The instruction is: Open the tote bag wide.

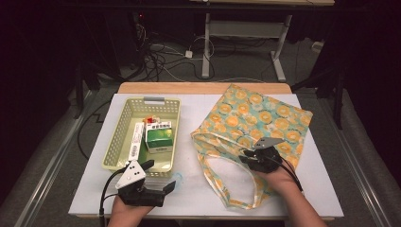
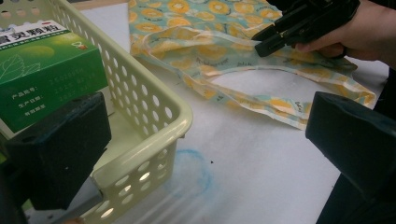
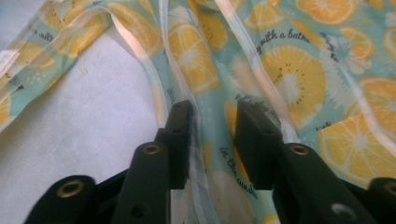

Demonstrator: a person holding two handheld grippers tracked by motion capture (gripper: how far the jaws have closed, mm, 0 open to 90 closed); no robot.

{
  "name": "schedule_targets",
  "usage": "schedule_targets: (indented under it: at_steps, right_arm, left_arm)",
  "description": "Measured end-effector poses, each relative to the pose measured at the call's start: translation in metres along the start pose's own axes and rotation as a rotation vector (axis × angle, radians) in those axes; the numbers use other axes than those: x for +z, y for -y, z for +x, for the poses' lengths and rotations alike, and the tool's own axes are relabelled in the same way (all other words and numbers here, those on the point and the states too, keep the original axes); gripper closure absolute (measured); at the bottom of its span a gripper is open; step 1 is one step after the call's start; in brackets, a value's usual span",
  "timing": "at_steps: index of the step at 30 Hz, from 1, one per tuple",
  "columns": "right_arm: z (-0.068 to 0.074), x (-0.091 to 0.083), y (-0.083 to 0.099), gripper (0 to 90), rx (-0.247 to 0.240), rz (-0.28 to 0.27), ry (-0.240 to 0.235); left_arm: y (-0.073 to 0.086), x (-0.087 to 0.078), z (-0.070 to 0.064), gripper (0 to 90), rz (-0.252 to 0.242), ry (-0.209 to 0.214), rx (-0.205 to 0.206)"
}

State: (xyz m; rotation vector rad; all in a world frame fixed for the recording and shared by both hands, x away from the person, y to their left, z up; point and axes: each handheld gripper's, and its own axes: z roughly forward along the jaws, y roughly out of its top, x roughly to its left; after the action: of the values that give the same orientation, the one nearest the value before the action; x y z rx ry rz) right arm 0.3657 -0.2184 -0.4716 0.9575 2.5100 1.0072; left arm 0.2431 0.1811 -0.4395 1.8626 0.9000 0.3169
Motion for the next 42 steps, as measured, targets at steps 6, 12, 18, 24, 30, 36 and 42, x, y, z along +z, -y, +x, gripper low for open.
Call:
schedule_targets:
  at_steps: [6, 12, 18, 24, 30, 36, 42]
  right_arm:
    - [-0.002, -0.003, 0.001, 80.4, 0.003, -0.021, 0.012]
    - [-0.006, -0.008, 0.003, 88.8, 0.023, -0.071, 0.001]
    - [-0.014, -0.017, 0.003, 90.0, 0.056, -0.14, -0.017]
    - [-0.017, -0.023, 0.001, 90.0, 0.067, -0.185, -0.025]
    - [-0.017, -0.029, -0.002, 90.0, 0.07, -0.211, -0.013]
    - [-0.016, -0.033, -0.009, 90.0, 0.069, -0.239, -0.002]
    - [-0.015, -0.035, -0.012, 90.0, 0.077, -0.266, -0.007]
  left_arm:
    - [0.0, 0.0, -0.001, 0.0, 0.0, -0.002, 0.003]
    - [-0.004, 0.001, -0.001, 0.0, -0.008, -0.006, 0.0]
    - [-0.004, 0.003, 0.0, 0.0, -0.006, -0.001, -0.005]
    - [-0.006, -0.004, 0.005, 0.0, -0.023, -0.026, -0.021]
    - [-0.005, -0.015, 0.013, 0.0, -0.038, -0.064, -0.033]
    - [-0.005, -0.027, 0.023, 0.0, -0.045, -0.094, -0.067]
    - [-0.007, -0.033, 0.033, 0.0, -0.036, -0.111, -0.085]
